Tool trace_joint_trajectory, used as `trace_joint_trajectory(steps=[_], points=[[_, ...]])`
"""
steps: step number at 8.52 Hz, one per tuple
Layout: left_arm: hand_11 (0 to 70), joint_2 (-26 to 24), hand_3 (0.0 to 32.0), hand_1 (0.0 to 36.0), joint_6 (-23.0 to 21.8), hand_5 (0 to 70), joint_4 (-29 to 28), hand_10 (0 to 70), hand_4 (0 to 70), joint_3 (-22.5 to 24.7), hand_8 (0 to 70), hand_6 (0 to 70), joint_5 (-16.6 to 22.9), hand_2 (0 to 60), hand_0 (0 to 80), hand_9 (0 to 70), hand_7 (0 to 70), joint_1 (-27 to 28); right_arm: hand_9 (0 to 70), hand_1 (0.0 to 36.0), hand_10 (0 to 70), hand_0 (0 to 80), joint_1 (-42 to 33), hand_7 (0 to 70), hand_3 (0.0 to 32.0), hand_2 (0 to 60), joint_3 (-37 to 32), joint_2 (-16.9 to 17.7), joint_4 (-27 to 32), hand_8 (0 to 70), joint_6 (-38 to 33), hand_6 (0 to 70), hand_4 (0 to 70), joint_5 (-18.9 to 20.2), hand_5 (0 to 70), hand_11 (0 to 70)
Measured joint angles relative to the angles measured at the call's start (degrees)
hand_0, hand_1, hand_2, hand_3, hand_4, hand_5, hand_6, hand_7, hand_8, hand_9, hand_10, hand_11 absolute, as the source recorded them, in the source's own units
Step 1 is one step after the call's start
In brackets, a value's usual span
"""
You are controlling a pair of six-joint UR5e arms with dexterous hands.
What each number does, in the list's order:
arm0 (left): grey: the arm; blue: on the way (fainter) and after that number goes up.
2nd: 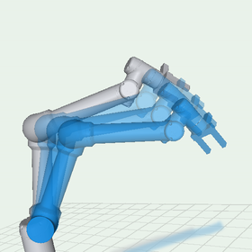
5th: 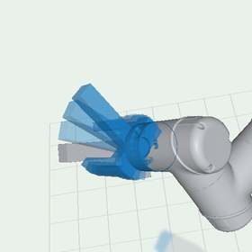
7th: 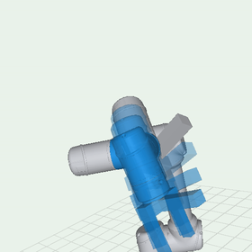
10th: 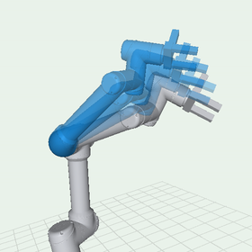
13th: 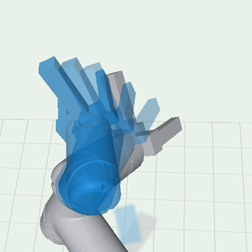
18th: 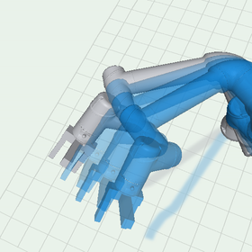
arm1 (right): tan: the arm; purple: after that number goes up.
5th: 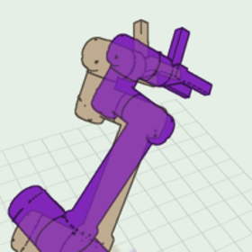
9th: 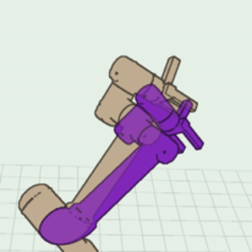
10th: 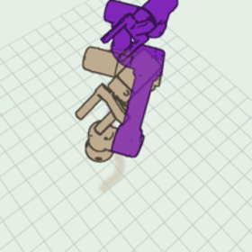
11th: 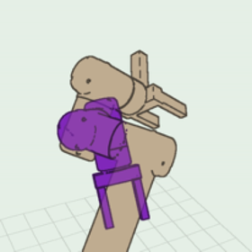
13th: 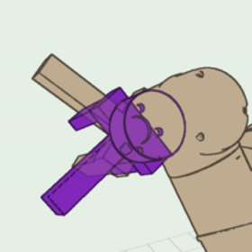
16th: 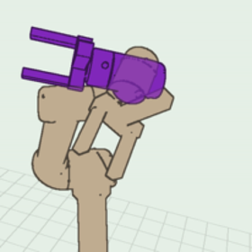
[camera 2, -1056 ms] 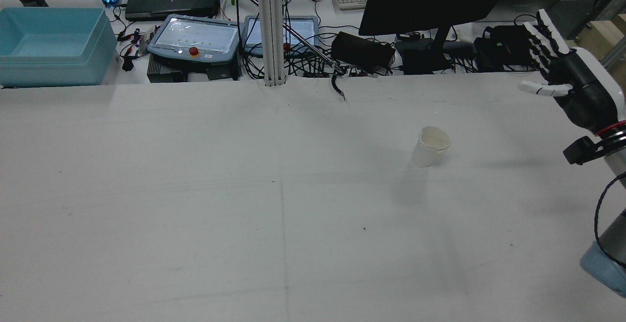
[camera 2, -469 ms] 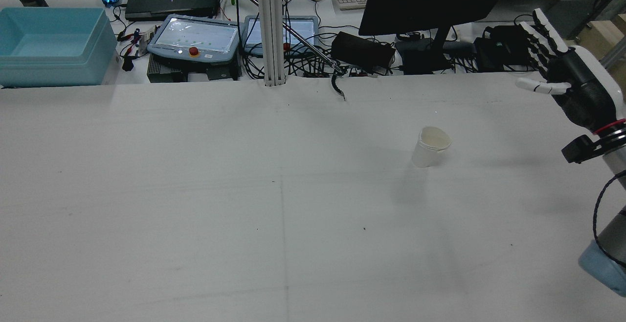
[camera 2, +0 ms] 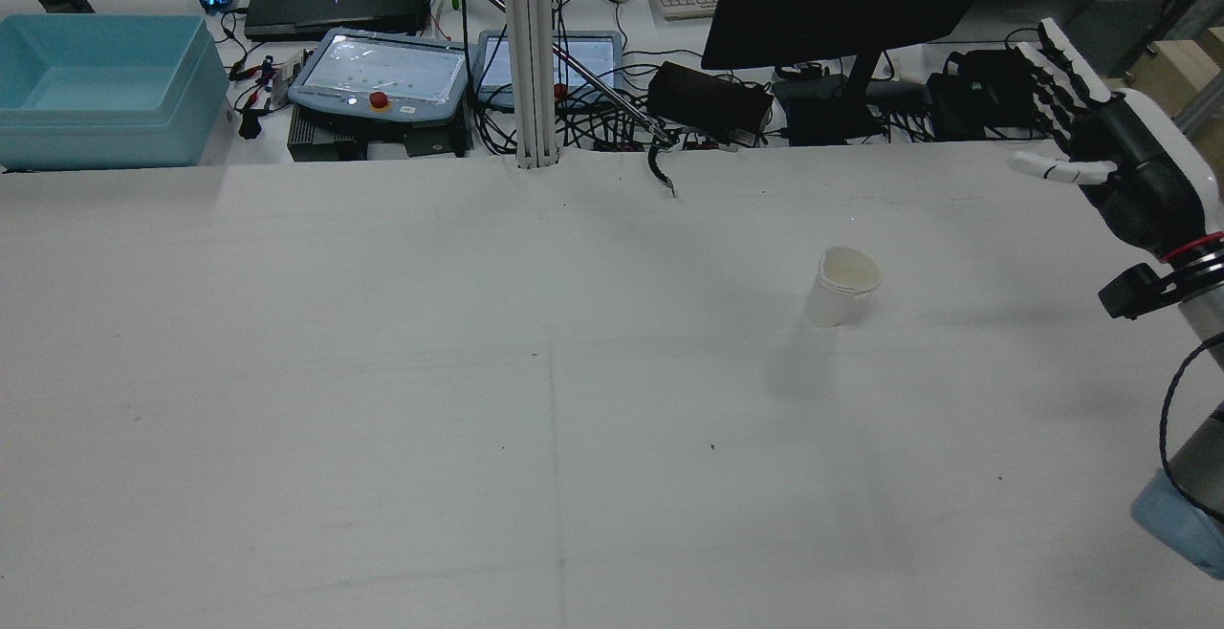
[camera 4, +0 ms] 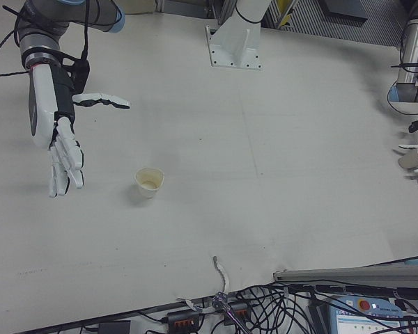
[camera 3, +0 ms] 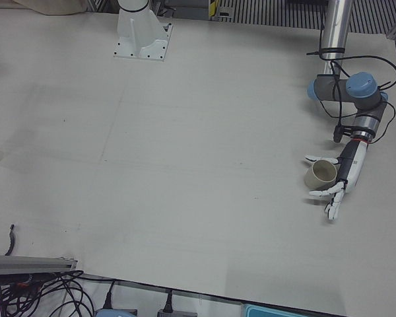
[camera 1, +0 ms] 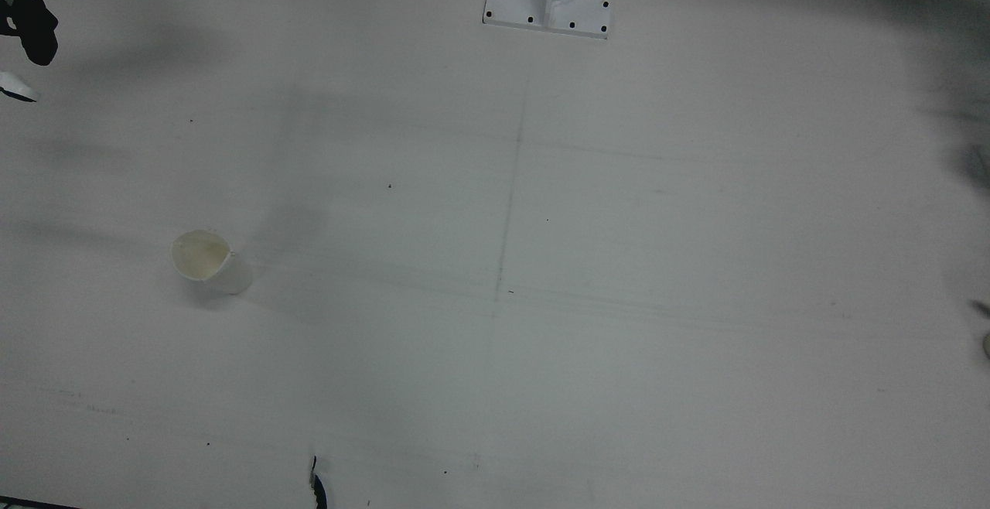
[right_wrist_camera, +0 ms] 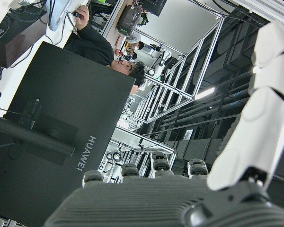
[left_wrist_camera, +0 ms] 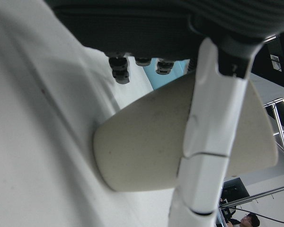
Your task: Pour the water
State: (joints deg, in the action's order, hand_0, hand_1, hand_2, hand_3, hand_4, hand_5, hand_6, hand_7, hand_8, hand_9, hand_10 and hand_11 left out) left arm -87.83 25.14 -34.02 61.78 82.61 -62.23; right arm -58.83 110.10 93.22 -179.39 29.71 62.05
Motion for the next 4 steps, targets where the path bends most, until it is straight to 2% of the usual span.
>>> trace_joint_trajectory(steps=[2,3,4], points=[[14.7,-0.1,0.0,20.9,-0.1,70.0,0.3,8.8,58.5,0.0,1.0,10.0,0.0,0.0,80.0,0.8,11.1,0.0,1.4,12.8,0.0,45.7,0.0,6.2,16.4,16.7,0.0,0.0,0.0,3.0,0.0,9.3,0.0,0.0,4.1,0.0],[19.0,-0.2,0.0,34.1,-0.2,70.0,0.9,10.8,60.8,0.1,2.0,13.4,0.0,0.0,80.0,1.7,15.7,0.0,1.0,12.9,0.0,45.4,0.0,6.2,16.4,16.9,0.0,0.0,0.0,2.8,0.0,9.2,0.0,0.0,4.1,0.0],[20.8,-0.2,0.0,36.0,-0.6,70.0,1.6,11.6,58.8,0.2,3.7,14.0,0.0,5.5,80.0,1.8,16.4,0.0,1.3,13.0,0.0,45.5,0.0,6.1,16.8,17.0,0.0,0.0,0.0,2.9,0.0,9.2,0.0,0.0,4.1,0.0]])
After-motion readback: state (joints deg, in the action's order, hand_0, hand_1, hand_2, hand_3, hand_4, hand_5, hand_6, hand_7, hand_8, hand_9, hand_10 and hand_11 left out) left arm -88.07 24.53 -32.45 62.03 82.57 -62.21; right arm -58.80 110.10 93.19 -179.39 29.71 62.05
